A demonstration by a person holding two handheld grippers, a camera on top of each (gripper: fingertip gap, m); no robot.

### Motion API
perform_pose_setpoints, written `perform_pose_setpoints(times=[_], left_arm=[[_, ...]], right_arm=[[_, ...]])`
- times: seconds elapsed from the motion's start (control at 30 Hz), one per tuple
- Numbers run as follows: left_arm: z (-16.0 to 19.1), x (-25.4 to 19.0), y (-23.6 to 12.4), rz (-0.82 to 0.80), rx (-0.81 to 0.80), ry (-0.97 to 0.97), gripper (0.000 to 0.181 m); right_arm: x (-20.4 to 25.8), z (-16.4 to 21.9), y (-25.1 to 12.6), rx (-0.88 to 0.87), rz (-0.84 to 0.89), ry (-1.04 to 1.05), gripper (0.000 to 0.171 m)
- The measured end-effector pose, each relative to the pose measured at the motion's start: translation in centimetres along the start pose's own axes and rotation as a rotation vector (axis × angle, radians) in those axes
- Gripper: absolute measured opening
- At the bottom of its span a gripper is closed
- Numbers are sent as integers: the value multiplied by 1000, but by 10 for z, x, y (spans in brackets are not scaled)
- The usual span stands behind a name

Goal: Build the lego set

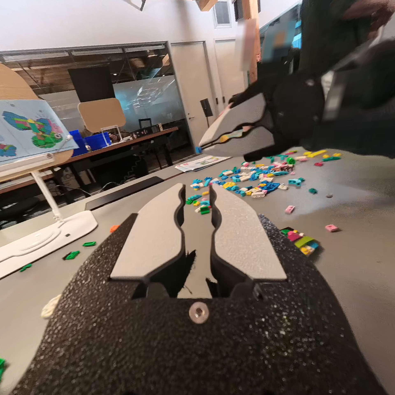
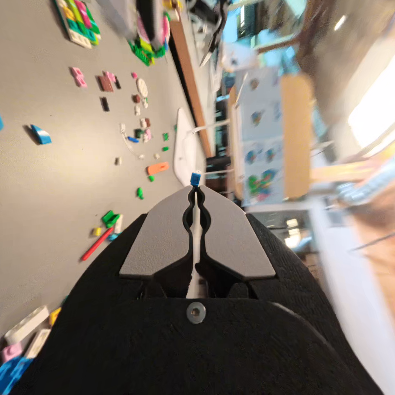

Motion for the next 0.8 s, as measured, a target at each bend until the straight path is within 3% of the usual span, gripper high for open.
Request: perform_pose_setpoints(times=[0.03, 0.17, 0.33, 0.5, 0.6, 0.7, 0.8], left_arm=[[-1, -1, 0, 19, -7, -20, 25], [-10, -8, 1, 58, -40, 20, 29], [-10, -17, 6, 96, 34, 84, 25], [-7, -17, 5, 117, 38, 78, 4], [-6, -17, 4, 121, 44, 123, 2], [-7, -17, 2, 35, 61, 308, 2], [-8, -20, -2, -83, 53, 727, 2]], right_arm=[[4, -16, -3, -17, 43, -101, 0], [25, -51, -7, -40, 116, -383, 0], [38, -70, -6, -99, 93, -370, 0], [39, -74, -3, -122, 96, -334, 0], [40, -74, -2, -133, 95, -316, 0], [37, -70, -1, -142, 66, -83, 0], [21, -55, 0, -146, -28, 470, 3]])
Point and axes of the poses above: each gripper's, where its closed fingertips meet, y out along the fingers, z out of its underside, x = y × z across the jaws, the point moved 9 cm from there along -y, back along the fingers, and after that the axes turned 8 degrees about -x, right-handed, at the moved point
